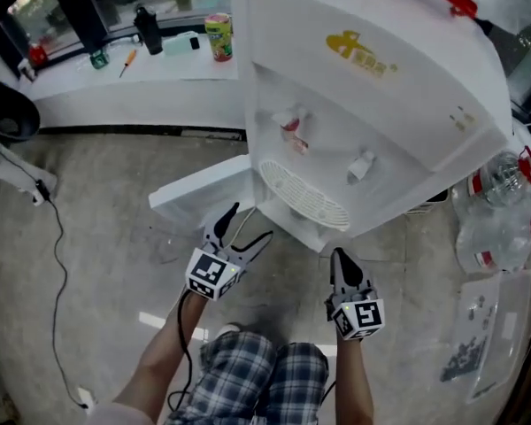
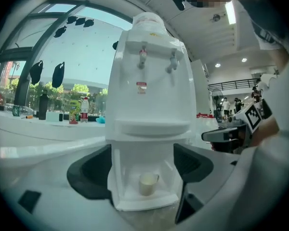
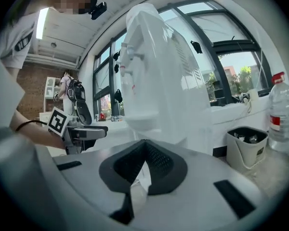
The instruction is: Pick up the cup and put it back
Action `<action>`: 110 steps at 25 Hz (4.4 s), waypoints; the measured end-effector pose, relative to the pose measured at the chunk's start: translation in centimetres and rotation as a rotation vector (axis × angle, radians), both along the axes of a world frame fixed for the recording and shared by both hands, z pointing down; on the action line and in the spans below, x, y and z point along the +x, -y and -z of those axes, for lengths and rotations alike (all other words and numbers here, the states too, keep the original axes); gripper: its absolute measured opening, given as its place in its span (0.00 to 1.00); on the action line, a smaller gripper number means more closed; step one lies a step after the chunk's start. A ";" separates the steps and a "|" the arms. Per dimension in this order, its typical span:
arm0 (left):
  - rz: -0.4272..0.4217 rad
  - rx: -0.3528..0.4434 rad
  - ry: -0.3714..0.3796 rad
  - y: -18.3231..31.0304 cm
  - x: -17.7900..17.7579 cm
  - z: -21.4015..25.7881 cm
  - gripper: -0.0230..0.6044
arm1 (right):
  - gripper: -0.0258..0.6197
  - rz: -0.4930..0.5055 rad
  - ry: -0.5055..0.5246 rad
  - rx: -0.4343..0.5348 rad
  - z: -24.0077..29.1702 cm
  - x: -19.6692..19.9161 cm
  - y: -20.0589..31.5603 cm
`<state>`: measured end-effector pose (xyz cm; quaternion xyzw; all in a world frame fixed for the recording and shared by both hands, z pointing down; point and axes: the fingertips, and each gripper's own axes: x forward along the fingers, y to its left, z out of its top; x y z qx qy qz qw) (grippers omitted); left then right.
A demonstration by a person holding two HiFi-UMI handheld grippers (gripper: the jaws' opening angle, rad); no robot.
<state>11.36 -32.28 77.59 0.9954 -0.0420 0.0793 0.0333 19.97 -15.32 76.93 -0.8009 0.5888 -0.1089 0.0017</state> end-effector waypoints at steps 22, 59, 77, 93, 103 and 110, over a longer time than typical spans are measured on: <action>-0.111 -0.026 -0.005 -1.6 8.3 -18.6 0.67 | 0.07 0.136 -0.077 0.003 -14.1 1.5 2.6; -0.148 -0.015 0.209 -2.9 20.5 -28.7 0.69 | 0.07 0.149 -0.020 -0.002 -15.9 1.5 2.4; -0.163 0.007 0.120 -1.9 13.7 -23.3 0.69 | 0.07 0.150 -0.015 -0.029 -16.6 1.1 2.3; -0.153 0.042 0.027 -2.3 1.9 -15.1 0.69 | 0.07 0.159 -0.009 -0.023 -16.9 1.2 3.1; -0.145 0.019 0.020 -2.5 5.5 -16.3 0.69 | 0.07 0.154 -0.008 -0.020 -16.8 1.4 2.8; -0.126 -0.019 0.043 -1.9 11.8 -19.5 0.69 | 0.07 0.153 -0.005 -0.020 -16.8 1.3 2.6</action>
